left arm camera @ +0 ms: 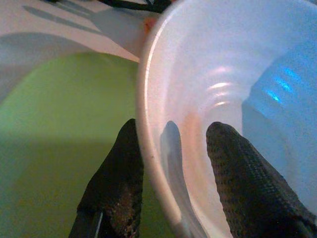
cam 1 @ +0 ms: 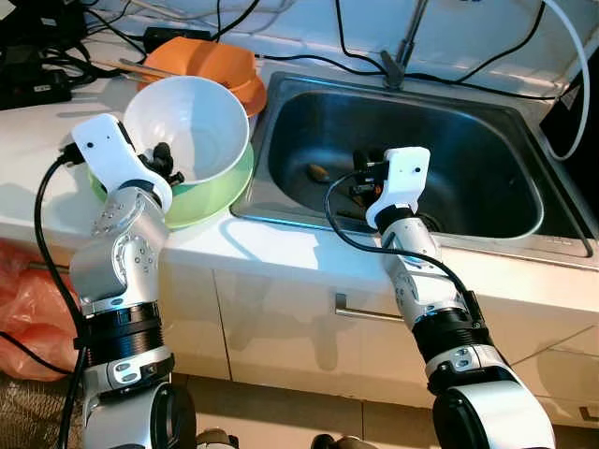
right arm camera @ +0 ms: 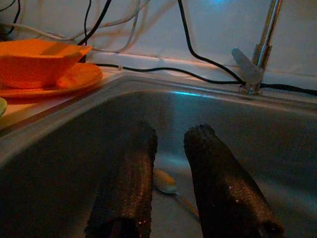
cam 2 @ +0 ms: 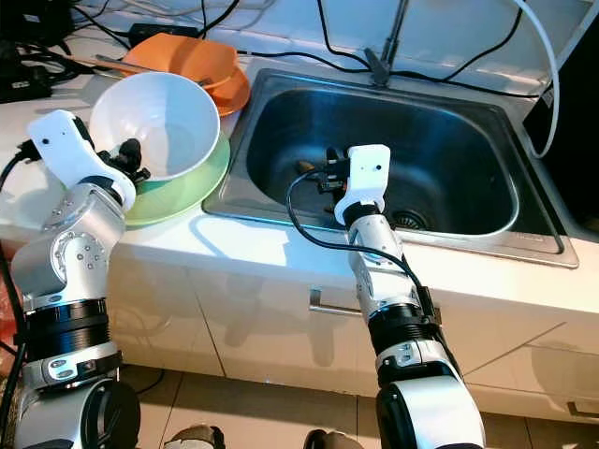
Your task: Kitchen organization
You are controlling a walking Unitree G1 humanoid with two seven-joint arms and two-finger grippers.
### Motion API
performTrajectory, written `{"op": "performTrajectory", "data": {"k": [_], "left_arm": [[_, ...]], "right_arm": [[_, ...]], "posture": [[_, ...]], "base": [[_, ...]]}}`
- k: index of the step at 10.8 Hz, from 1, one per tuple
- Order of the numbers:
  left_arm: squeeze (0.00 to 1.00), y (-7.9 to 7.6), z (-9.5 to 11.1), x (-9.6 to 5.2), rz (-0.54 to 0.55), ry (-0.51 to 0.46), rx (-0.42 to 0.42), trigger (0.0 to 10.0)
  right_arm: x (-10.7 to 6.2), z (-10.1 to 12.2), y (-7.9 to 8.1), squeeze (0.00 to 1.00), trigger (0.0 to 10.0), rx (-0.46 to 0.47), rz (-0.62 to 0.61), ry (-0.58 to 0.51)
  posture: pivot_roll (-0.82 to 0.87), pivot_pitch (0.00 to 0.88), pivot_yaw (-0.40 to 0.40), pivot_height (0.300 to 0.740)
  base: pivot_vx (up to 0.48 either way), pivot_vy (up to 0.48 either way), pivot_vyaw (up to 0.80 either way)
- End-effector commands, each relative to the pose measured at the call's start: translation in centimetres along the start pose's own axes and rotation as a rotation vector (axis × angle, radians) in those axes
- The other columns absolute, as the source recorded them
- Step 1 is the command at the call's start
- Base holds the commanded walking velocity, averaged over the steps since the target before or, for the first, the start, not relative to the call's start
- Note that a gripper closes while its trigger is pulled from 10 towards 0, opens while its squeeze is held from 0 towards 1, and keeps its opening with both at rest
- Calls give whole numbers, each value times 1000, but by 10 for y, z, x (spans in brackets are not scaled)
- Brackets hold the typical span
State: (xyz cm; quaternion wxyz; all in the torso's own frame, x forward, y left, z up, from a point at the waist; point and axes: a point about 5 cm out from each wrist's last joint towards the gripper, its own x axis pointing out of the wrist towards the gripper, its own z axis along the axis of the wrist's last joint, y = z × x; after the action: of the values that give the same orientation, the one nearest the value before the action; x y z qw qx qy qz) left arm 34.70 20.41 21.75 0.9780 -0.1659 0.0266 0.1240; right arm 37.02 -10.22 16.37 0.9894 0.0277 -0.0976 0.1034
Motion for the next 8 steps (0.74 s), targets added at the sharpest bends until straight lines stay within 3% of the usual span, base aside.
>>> {"op": "performTrajectory", "data": {"k": [1,2,3,8], "left_arm": [[0,-1,-9,0,-4,47,-7,10000],[0,-1,-9,0,-8,48,-6,6078],[0,-3,-8,1,-14,43,-7,0],[0,-5,-1,0,-33,-2,1,0]], "right_arm": [[-1,-1,-3,0,10000,11,-10,13],[-1,-1,-3,0,10000,11,-11,13],[0,-1,-3,0,10000,11,-13,13],[-1,-2,-2,0,10000,16,-9,15]], "posture": [[146,100,-96,740],[145,97,-94,740],[145,95,-93,740],[149,83,-90,740]], "base": [[0,0,0],[0,0,0],[0,0,0],[0,0,0]]}}
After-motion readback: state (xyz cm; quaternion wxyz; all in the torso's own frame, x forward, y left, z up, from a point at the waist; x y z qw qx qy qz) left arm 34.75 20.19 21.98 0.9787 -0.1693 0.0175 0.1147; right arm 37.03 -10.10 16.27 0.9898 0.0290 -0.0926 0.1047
